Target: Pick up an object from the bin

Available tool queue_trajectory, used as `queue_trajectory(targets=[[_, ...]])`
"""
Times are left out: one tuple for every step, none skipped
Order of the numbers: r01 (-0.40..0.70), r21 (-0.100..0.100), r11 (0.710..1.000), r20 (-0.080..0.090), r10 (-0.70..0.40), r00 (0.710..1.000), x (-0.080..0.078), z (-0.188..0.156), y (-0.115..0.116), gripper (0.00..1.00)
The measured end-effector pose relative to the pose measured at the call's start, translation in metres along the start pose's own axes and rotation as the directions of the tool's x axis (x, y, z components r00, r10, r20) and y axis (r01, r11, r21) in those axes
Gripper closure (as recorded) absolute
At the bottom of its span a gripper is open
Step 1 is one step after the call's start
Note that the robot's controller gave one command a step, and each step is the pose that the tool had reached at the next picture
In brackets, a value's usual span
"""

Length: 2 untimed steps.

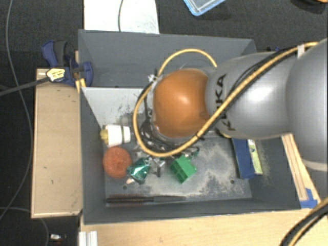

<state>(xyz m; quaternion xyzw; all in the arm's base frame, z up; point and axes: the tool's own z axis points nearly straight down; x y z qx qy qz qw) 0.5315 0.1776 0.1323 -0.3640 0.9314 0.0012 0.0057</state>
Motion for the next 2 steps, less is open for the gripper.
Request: queue_trajectory(targets=[[-0.004, 0.001, 1.000, 0.004, 0.004, 1.000, -0.001, -0.039, -0.001, 1.00], [-0.006, -0.001, 1.000, 0.001, 0.006, 1.000, -0.001, -0.076, 0.000, 1.00]])
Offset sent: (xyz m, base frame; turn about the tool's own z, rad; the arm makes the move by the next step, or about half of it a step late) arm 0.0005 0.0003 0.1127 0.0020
